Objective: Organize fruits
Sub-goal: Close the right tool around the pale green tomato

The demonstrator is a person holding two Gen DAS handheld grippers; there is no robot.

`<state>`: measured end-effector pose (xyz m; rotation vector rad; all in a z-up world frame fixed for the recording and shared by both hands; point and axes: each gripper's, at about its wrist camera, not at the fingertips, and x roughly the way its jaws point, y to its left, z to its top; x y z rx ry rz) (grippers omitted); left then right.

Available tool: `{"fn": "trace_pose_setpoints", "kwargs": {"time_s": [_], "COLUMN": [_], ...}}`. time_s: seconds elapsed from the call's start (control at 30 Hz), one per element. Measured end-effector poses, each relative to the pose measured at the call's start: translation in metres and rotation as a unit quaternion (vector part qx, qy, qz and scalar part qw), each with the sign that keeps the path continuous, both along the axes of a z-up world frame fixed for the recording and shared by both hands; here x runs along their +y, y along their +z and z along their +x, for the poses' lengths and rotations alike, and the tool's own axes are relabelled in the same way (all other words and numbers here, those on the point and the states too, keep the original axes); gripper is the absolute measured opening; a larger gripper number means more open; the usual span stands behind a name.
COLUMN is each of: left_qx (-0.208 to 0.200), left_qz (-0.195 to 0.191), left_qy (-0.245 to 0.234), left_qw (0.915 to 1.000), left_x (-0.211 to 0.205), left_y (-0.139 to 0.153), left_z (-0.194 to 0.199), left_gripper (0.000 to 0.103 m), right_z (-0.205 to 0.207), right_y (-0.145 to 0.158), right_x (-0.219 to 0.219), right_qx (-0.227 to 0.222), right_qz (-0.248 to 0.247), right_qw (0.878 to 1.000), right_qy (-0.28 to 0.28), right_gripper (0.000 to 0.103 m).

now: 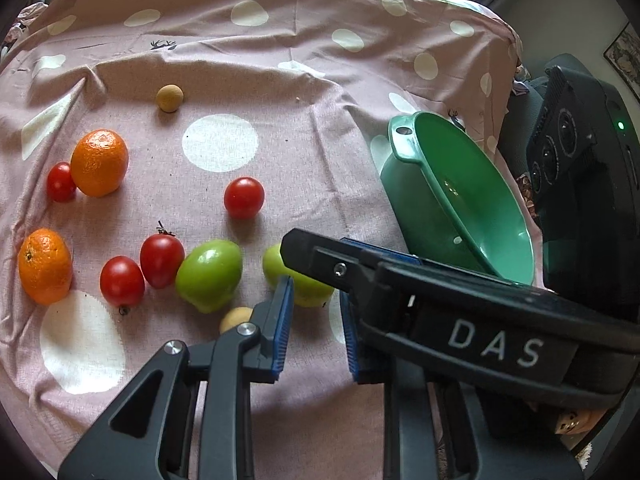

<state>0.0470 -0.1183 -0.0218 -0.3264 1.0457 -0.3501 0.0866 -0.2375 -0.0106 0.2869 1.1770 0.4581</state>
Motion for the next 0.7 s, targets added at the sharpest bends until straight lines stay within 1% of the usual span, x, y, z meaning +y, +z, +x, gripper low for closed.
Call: {"fn": "trace_pose_setpoints", "kwargs": {"time_s": [0.07, 0.3, 0.4, 0.53, 0.7], "left_qx": [0.004, 0.008, 0.008, 0.006, 0.005], "left_qz": [0.01, 0.006, 0.012, 0.02, 0.033], "left_qy": [0.003, 0.006, 0.005, 0.003, 0.003], "left_qw": [0.9999, 0.9999, 0.9999, 0.9998, 0.9994], "left_x": [-0.001, 0.001, -0.002, -0.005, -0.007], "left_y": [-0.002, -0.002, -0.001, -0.001, -0.001], "left_z": [0.002, 0.007, 0.008, 0.009, 0.008], "left_gripper": [0.022, 0.022, 0.022, 0.022, 0.022], "right_z": [0.002, 0.008, 0.009, 0.01, 0.012], "right_y": [-0.004, -0.011, -0.012, -0.014, -0.018], "right_x": [0.0, -0.004, -0.004, -0.002, -0.001], "right_qx": [0.007, 0.02, 0.022, 0.019, 0.027], "right_qz": [-0.001, 0.003, 0.007, 0.001, -0.002], "right_qw": [1.0, 1.0, 1.0, 1.0, 1.0], "right_qy": [0.0, -0.006, -0.007, -0.005, -0.003], "right_gripper": [0.036, 0.036, 0.036, 0.036, 0.036]}}
